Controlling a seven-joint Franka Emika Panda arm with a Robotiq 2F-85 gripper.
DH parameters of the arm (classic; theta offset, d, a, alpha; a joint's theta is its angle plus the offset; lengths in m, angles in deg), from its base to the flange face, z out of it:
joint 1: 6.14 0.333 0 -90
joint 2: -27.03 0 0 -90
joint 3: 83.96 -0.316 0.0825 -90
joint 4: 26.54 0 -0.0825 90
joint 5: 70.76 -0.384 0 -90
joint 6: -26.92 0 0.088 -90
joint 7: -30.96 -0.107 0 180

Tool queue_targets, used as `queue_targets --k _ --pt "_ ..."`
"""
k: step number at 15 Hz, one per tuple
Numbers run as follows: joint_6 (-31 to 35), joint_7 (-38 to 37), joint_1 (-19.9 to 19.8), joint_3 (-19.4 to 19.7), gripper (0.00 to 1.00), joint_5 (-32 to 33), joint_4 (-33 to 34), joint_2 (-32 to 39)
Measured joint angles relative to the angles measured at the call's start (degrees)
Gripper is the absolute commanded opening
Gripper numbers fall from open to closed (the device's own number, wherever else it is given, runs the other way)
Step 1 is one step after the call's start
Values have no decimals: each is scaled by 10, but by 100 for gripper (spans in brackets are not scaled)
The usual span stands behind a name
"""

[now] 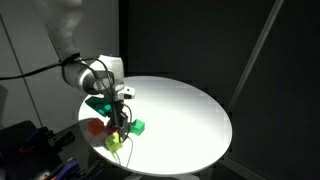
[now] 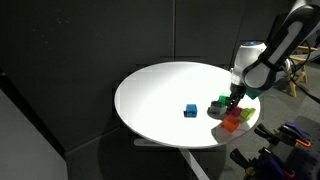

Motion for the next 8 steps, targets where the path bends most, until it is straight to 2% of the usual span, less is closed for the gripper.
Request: queue_targets --k 8 --pt "-3 0 2 3 31 0 -3 -17"
